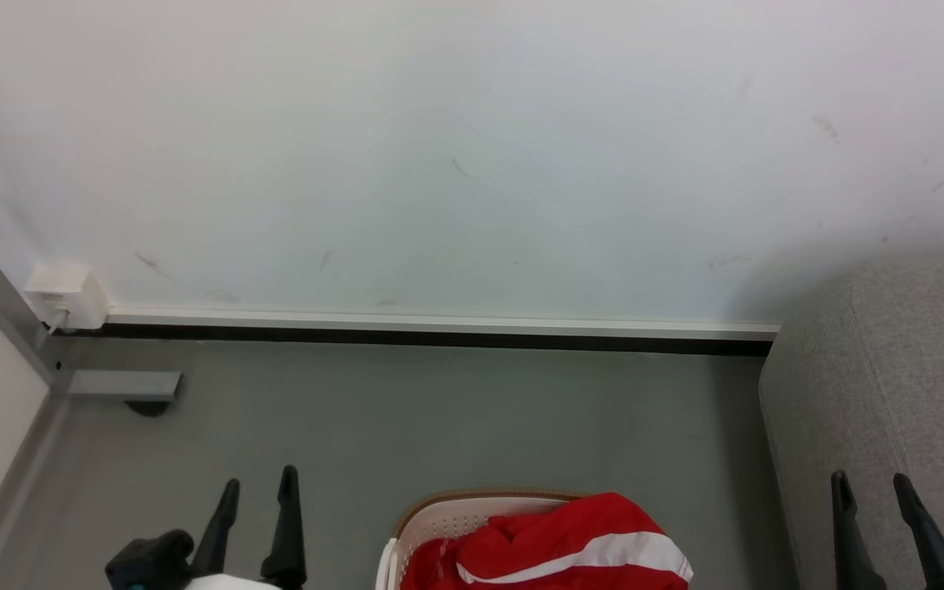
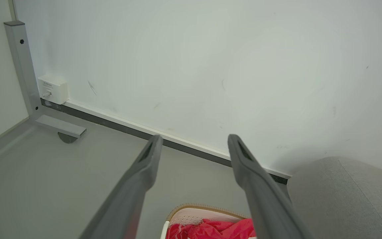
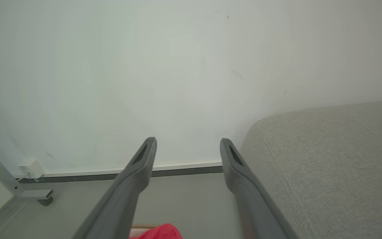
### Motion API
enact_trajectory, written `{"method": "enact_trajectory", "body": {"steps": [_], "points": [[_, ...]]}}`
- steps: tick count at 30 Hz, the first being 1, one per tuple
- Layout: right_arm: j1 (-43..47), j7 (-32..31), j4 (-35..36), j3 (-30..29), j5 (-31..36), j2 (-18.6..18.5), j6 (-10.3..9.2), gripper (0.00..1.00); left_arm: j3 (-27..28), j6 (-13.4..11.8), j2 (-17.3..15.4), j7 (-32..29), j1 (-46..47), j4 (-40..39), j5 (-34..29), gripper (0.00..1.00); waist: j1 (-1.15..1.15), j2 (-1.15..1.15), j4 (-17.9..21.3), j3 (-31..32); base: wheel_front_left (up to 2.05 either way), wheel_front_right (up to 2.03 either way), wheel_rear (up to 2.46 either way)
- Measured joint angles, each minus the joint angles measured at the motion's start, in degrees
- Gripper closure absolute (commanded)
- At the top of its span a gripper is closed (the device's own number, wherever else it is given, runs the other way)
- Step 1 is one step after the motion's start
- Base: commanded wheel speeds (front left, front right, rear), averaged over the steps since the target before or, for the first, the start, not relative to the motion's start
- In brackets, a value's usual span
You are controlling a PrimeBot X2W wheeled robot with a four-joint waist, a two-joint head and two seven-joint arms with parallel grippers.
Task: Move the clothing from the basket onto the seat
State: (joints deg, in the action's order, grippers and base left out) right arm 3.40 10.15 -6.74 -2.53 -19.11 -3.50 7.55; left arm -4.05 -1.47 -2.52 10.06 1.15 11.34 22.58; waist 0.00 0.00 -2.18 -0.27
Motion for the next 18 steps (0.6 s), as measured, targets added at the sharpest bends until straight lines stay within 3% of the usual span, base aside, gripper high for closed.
{"method": "enact_trajectory", "body": {"steps": [18], "points": [[1.24,2.12,0.12,-2.36,7.12,0.23,0.00,0.00,-1.05,0.13,-0.05,2.15,-0.29,0.58,-9.68,0.00,0.00,0.00,-0.17,-0.13,0.00,0.00,0.00]]}}
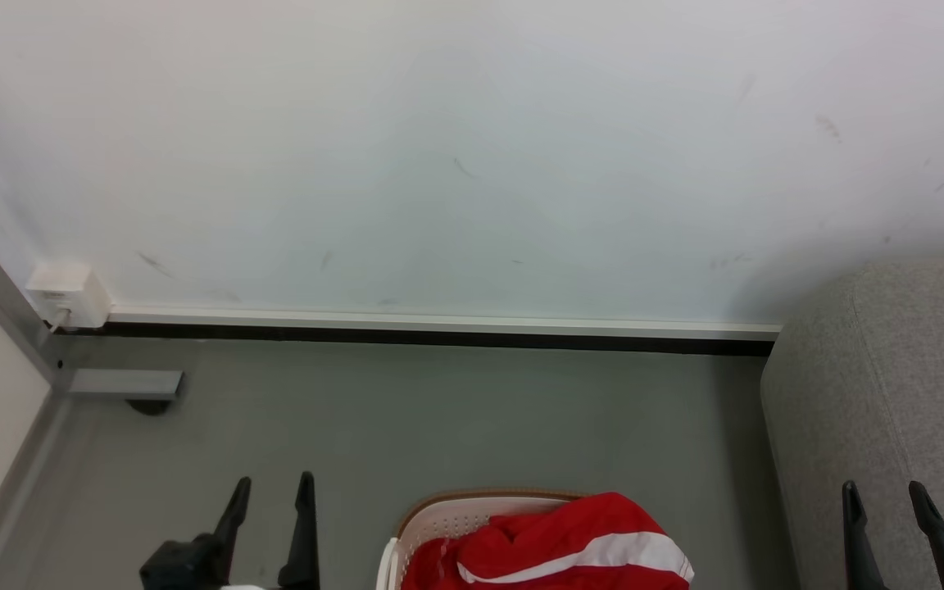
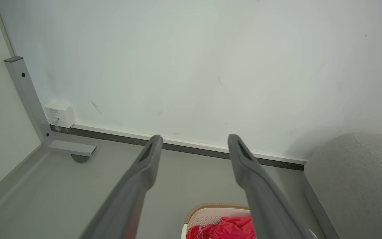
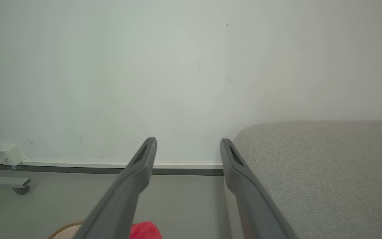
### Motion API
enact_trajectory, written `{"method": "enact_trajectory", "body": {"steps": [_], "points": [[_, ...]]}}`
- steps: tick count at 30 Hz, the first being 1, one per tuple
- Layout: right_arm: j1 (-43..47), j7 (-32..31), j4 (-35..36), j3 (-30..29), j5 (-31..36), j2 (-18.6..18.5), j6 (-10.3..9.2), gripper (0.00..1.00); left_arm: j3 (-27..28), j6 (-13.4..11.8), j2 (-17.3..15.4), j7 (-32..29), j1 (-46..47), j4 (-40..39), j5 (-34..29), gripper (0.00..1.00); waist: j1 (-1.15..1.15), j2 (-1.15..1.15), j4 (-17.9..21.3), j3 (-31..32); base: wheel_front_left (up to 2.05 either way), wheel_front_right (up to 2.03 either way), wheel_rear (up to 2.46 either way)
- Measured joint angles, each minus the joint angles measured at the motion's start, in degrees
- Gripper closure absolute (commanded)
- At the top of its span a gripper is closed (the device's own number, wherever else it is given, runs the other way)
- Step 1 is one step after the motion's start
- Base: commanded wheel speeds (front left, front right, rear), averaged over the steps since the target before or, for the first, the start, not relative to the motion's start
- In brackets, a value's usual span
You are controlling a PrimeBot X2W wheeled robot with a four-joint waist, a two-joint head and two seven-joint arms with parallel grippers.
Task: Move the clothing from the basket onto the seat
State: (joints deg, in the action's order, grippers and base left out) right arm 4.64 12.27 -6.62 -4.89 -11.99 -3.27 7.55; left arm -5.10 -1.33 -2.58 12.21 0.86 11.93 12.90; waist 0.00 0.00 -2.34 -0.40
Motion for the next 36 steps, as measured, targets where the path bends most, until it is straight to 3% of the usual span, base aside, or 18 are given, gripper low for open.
{"method": "enact_trajectory", "body": {"steps": [14,36], "points": [[0.80,1.51,0.10,0.56,5.80,0.12,0.00,0.00,-0.81,1.38,-0.05,1.58,-0.54,1.92,-5.88,0.00,0.00,0.00,0.02,0.52,0.00,0.00,0.00],[1.32,2.78,0.14,0.52,8.88,0.24,0.00,0.00,-1.09,3.04,-0.10,2.91,-0.82,4.00,-6.24,0.00,0.00,0.00,0.58,0.82,0.00,0.00,0.00]]}}
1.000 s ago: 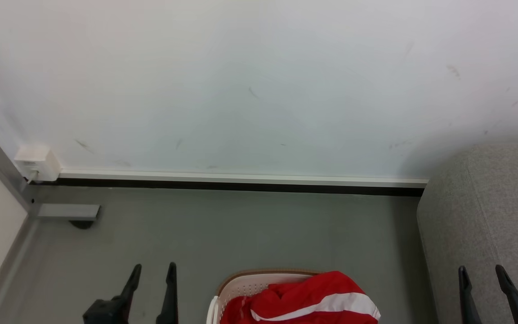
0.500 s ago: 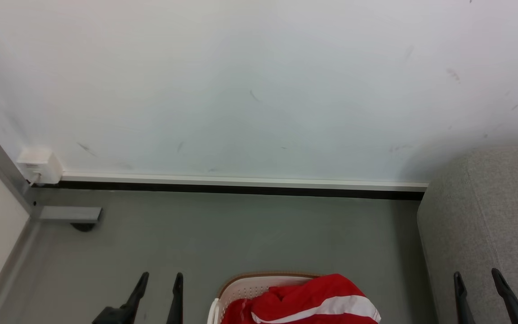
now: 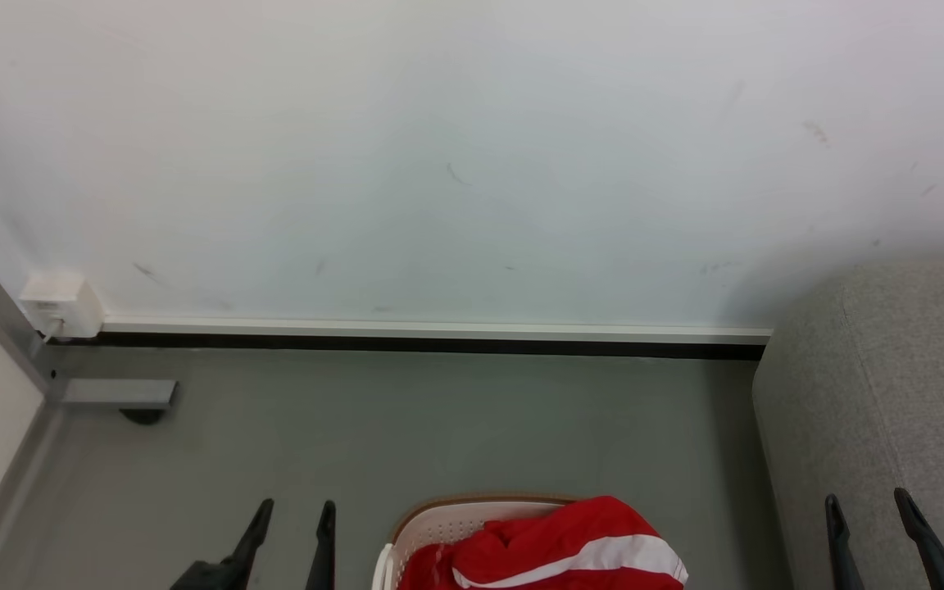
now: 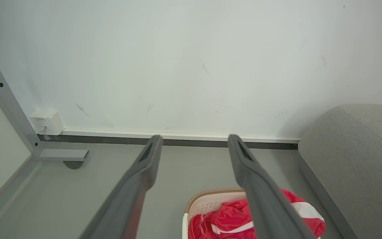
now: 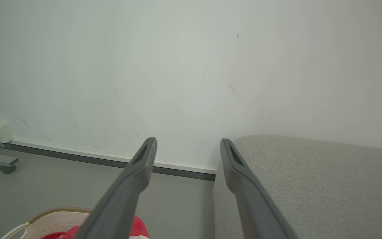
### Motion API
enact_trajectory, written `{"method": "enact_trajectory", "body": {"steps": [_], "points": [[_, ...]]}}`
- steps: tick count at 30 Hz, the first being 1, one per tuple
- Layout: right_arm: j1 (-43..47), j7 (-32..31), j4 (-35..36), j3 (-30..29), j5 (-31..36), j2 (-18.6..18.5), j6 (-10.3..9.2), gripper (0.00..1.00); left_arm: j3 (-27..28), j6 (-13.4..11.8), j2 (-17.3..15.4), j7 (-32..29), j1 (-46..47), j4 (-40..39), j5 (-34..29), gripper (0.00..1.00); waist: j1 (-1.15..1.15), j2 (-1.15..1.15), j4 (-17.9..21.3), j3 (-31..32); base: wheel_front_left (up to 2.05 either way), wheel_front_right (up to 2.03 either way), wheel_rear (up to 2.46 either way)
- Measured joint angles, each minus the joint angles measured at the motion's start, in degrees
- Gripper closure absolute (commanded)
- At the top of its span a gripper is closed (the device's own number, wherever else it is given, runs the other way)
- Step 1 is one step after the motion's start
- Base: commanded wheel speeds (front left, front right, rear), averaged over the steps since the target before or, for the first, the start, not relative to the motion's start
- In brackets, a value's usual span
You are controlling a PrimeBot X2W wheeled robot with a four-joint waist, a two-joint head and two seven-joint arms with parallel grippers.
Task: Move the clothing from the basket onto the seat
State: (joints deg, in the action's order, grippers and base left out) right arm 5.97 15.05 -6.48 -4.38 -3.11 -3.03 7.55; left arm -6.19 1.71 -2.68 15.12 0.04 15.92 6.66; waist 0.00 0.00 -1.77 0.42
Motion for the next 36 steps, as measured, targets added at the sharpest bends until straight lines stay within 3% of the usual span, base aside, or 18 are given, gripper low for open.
{"method": "enact_trajectory", "body": {"steps": [8,16,22,36], "points": [[-0.24,0.00,0.22,0.71,-0.08,0.05,0.00,0.00,-0.15,0.23,-0.02,0.00,0.16,0.15,0.07,0.00,0.00,0.00,1.72,-0.71,0.00,0.00,0.00],[-3.12,0.00,1.08,1.65,-0.19,-0.20,0.00,0.00,-3.25,3.04,-0.04,0.01,5.61,4.60,-2.04,0.00,0.00,0.00,4.21,-4.63,0.00,0.00,0.00],[-6.63,0.10,1.65,2.13,-0.27,-0.25,0.00,0.00,-7.50,4.32,-0.04,0.01,13.91,14.91,-4.74,0.00,0.00,0.00,6.71,-10.13,0.00,0.00,0.00],[-15.77,0.11,3.74,4.26,-2.71,0.01,0.00,0.00,-13.60,3.65,-0.13,-2.92,36.64,43.39,-10.62,0.00,0.02,0.00,14.42,-26.35,0.00,0.00,0.00]]}}
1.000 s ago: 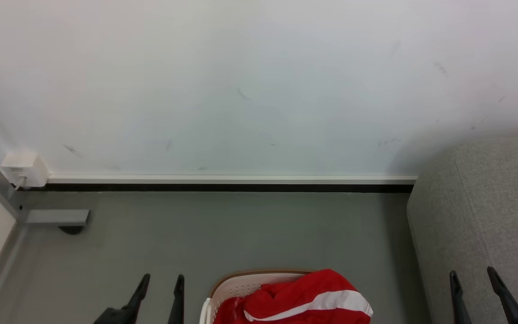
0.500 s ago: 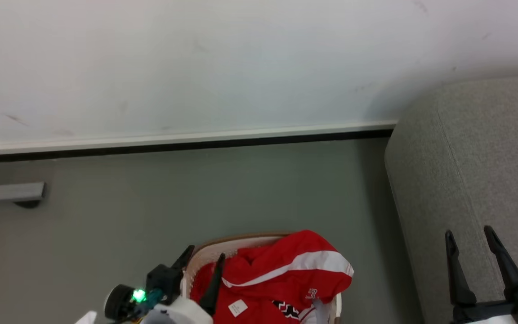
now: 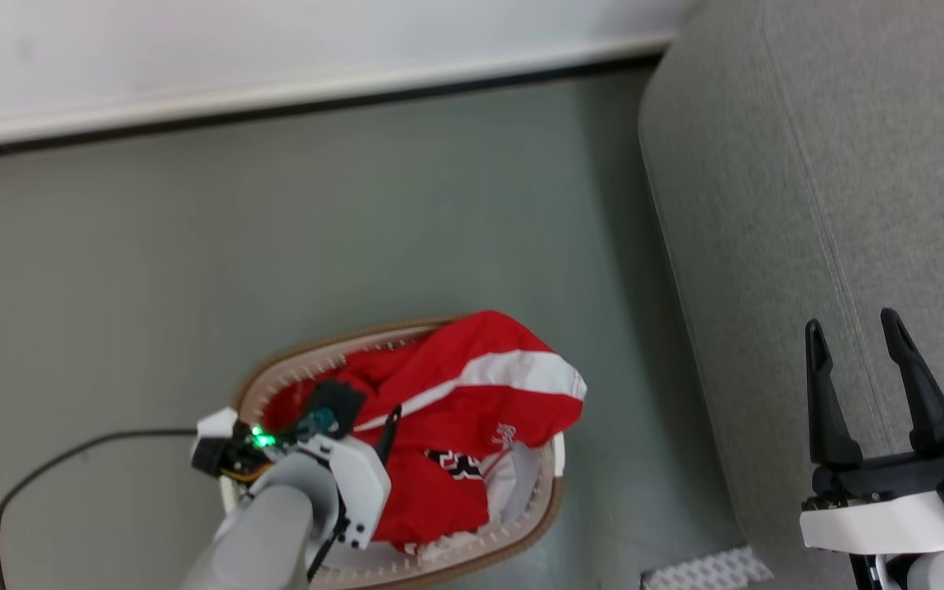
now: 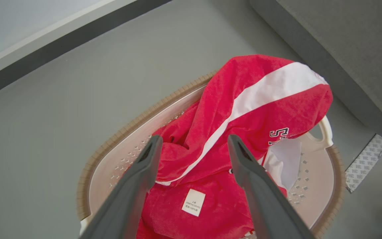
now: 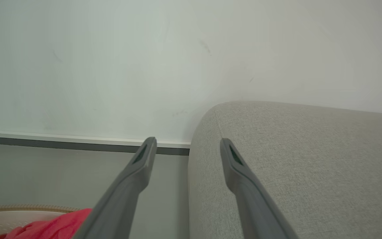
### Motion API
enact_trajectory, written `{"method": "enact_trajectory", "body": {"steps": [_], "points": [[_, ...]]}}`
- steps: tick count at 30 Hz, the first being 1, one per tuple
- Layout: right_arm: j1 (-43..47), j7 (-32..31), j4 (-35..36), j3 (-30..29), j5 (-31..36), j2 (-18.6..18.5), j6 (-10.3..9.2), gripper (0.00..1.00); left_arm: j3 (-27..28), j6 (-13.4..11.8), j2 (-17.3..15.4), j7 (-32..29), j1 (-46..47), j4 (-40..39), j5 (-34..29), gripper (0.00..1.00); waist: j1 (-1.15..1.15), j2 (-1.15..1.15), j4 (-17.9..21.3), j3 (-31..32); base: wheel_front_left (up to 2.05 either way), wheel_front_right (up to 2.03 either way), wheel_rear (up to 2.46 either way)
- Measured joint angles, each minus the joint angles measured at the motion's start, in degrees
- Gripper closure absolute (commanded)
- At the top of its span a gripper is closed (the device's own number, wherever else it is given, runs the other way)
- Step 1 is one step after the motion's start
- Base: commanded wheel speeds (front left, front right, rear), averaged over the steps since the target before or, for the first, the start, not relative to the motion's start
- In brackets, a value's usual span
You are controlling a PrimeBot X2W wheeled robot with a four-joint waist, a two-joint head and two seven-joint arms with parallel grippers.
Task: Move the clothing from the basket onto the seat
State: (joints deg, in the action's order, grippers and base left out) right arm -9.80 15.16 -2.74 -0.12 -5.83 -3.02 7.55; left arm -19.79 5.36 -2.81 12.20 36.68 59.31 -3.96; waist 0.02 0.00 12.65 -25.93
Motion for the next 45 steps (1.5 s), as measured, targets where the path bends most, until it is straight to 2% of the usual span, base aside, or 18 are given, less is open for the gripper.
{"method": "enact_trajectory", "body": {"steps": [9,15,23,25,26,29,35,41,45], "points": [[-4.16,0.01,1.69,1.68,-2.86,0.05,0.00,0.00,-1.43,-1.46,-1.65,-1.54,9.07,8.96,-1.31,0.00,-0.01,0.00,3.65,-9.84,0.00,0.00,0.00],[-5.41,0.01,2.58,2.44,-3.85,0.07,0.00,0.00,-2.55,-3.89,-2.86,-0.96,13.20,11.20,-2.45,0.00,-0.01,0.00,5.32,-14.59,0.00,0.00,0.00],[-6.23,0.01,2.83,3.26,-4.23,0.09,0.00,0.00,-4.45,-3.61,-3.76,-1.01,16.70,12.85,-3.12,0.00,-0.01,0.00,7.12,-18.12,0.00,0.00,0.00],[-6.34,0.01,3.13,3.39,-4.32,0.09,0.00,0.00,-4.65,-3.54,-4.25,-1.36,17.02,13.19,-3.12,0.80,-0.02,0.00,7.74,-18.74,0.00,0.00,0.00],[-6.33,0.01,3.28,3.26,-4.36,0.09,0.00,0.00,-4.91,-3.35,-4.44,-1.62,17.23,13.36,-3.13,1.00,-0.02,0.00,7.97,-19.10,0.00,0.00,0.00],[-5.97,0.01,3.34,2.60,-4.23,0.11,0.00,0.00,-5.19,-2.86,-4.39,-1.60,17.57,13.66,-3.05,1.00,-0.02,0.00,8.03,-19.68,0.00,0.00,0.00],[-5.11,0.01,2.41,1.08,-3.21,0.12,0.00,0.00,-4.98,-2.07,-1.85,1.15,16.98,13.28,-1.19,1.00,-0.02,0.00,5.80,-17.63,0.00,0.00,0.00],[-3.82,0.01,0.13,1.80,-2.82,0.18,0.01,0.00,-4.57,-1.62,-0.82,2.59,10.13,11.14,1.88,1.00,-0.02,0.00,3.55,-10.83,0.00,0.00,0.00],[-0.84,0.01,-1.26,2.07,-2.63,0.20,0.01,0.00,-3.98,-1.34,-0.36,2.88,4.38,4.16,4.69,1.00,-0.03,0.00,2.09,-4.35,0.00,0.00,0.00]]}}
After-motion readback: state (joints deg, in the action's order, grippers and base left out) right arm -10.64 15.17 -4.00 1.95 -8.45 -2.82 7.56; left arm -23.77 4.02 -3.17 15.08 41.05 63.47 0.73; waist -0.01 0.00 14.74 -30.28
